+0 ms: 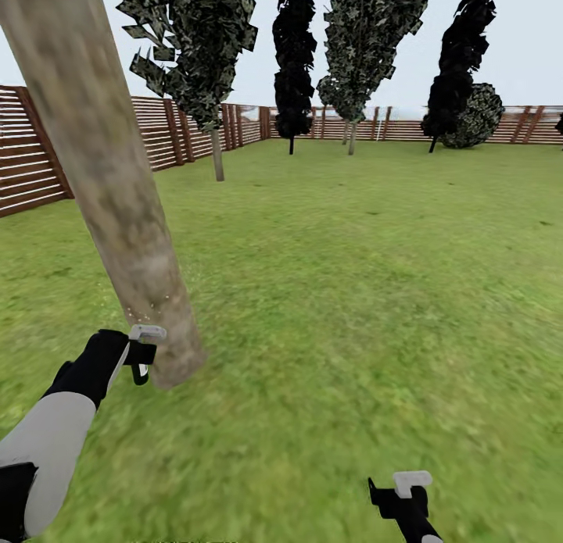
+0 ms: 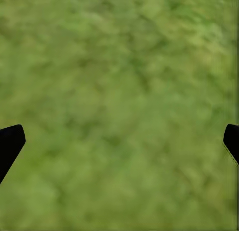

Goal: In the garden, pick up the pesticide atomizer on the floor and spray pesticide onto both trees until each tree trunk is fully covered.

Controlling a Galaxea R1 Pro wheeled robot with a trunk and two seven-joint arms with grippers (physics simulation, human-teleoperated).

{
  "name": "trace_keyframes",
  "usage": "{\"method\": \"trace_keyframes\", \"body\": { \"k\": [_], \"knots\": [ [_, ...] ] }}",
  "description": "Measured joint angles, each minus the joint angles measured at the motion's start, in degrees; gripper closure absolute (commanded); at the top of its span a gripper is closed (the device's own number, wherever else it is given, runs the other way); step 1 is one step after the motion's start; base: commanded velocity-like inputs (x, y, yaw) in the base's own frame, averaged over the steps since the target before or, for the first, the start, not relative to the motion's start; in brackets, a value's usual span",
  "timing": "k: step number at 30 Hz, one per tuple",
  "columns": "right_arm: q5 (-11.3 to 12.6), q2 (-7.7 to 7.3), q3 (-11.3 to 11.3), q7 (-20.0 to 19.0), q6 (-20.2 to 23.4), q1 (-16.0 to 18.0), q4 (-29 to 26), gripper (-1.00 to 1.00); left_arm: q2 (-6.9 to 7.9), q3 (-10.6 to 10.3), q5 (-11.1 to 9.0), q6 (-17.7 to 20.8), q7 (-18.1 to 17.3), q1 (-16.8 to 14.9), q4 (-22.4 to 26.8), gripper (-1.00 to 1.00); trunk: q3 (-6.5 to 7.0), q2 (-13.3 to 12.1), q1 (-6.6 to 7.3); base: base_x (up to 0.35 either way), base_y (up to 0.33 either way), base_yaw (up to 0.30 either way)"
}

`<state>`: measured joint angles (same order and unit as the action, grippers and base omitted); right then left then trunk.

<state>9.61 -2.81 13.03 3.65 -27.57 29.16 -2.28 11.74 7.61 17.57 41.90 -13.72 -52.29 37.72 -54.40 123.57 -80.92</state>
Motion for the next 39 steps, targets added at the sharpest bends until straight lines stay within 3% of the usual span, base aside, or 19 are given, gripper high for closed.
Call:
{"method": "trace_keyframes", "body": {
  "k": [7, 10, 13, 16, 18, 25, 31, 39],
  "knots": [
    [0.01, 0.0, 0.0, 0.0, 0.01, -0.01, -0.01, -1.0, 0.53, 0.61, 0.09, -0.48, 0.5, 1.4, -1.05, 1.0, 0.0, 0.0, 0.02, 0.144, -0.244, 0.171],
    [0.01, -0.01, 0.0, -0.01, 0.01, -0.02, -0.02, -1.0, 0.61, 4.0, 0.21, -0.78, 0.79, 3.61, -1.69, 1.0, -0.01, 0.0, 0.02, 0.236, -0.189, 0.004],
    [0.01, -0.01, 0.0, -0.01, 0.01, 0.0, -0.02, -1.0, 0.66, 4.86, 0.25, -0.9, 3.01, 6.55, -1.8, 1.0, 0.0, 0.0, 0.02, 0.239, -0.185, 0.0],
    [0.01, -0.01, 0.0, -0.01, 0.01, 0.0, -0.02, -1.0, 0.62, 11.58, 0.29, -1.32, 3.88, 7.61, -1.89, 1.0, 0.0, 0.0, 0.03, 0.253, -0.173, 0.002],
    [0.01, 0.0, 0.0, -0.01, 0.01, 0.0, -0.01, -1.0, 0.48, 12.71, 0.35, -1.65, 5.27, 7.73, -1.93, 1.0, 0.0, 0.0, 0.03, 0.199, -0.106, 0.124],
    [0.02, 0.0, -0.01, -0.02, 0.03, 0.01, -0.01, -1.0, -0.21, 12.71, -0.32, -1.87, 6.82, 9.44, -1.75, 1.0, 0.0, 0.0, 0.0, 0.024, -0.007, 0.266],
    [0.01, -0.01, -0.01, -0.01, 0.01, -0.01, -0.02, -1.0, -3.17, 12.53, 0.26, -4.7, 6.7, 9.49, -1.96, 1.0, 0.0, 0.0, 0.02, 0.222, -0.146, 0.03],
    [0.01, 0.03, -0.01, -0.09, 0.03, 0.0, -0.04, -1.0, -3.33, 11.99, 0.52, -4.65, 6.82, 9.96, -1.94, 1.0, -0.1, 0.0, 0.0, 0.102, -0.101, 0.071]
  ]
}}
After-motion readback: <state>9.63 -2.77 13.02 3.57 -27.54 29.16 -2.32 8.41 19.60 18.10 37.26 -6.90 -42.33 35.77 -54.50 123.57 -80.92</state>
